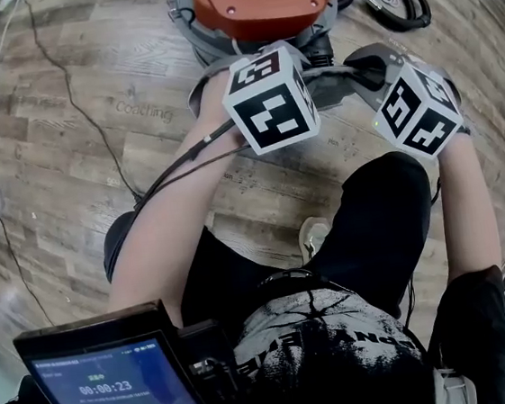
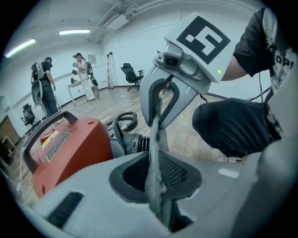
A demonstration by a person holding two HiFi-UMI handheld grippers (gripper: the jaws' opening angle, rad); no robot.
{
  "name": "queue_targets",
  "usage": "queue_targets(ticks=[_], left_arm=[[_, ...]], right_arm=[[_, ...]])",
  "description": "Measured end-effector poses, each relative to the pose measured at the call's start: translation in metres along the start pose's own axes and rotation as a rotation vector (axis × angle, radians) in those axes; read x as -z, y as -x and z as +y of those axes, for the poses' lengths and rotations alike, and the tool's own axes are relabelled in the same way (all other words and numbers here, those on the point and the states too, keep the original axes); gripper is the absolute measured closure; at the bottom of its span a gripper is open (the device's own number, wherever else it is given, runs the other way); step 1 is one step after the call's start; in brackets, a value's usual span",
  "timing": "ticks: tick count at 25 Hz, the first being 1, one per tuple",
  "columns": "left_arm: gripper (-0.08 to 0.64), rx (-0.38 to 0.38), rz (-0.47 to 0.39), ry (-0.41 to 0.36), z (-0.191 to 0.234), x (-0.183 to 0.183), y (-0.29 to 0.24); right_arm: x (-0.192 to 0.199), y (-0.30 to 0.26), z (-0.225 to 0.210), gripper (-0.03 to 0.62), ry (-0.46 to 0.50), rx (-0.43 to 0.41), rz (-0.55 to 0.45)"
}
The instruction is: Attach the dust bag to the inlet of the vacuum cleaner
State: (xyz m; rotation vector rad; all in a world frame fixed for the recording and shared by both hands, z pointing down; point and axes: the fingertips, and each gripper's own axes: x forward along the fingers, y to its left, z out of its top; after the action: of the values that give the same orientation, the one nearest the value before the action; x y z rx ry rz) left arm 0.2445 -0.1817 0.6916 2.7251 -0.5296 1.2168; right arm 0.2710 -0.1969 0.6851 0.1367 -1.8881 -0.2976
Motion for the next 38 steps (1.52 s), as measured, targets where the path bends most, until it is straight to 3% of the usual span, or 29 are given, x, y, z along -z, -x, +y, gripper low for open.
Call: queue_targets(ticks=[6,10,14,28,33,38], left_arm=[[0.477,-0.024,-0.011,-0.013,0.001,-0.001,-0.003],[0.334,-0.034,-0.013,-0.015,-0.001,0.008,-0.007],[0.302,-0.036,-0.026,-0.006,-0.002,0.010,-0.007],[0.279,-0.039,-0.112,0.031,0.001,0.003,0.005],[0.329,-0.019,-0.168,0.041,-0.007,0.002,0.024],[0.551,-0.047,-0.368,0.069,0.001,-0.012,0.075]], right_arm=[[0.005,-0.002,-0.003,0.494,-0.016,0.003,-0.013],[0.009,-0.001,-0.006,0.392,-0.082,0.012,-0.067],[0.011,-0.002,-0.009,0.349,-0.100,0.029,-0.094],[-0.009,0.003,0.001,0.353,-0.087,0.040,-0.175],[-0.025,0.021,0.008,0.381,-0.108,0.052,-0.293],[-0.059,0.050,-0.004,0.500,-0.088,0.113,-0.470]])
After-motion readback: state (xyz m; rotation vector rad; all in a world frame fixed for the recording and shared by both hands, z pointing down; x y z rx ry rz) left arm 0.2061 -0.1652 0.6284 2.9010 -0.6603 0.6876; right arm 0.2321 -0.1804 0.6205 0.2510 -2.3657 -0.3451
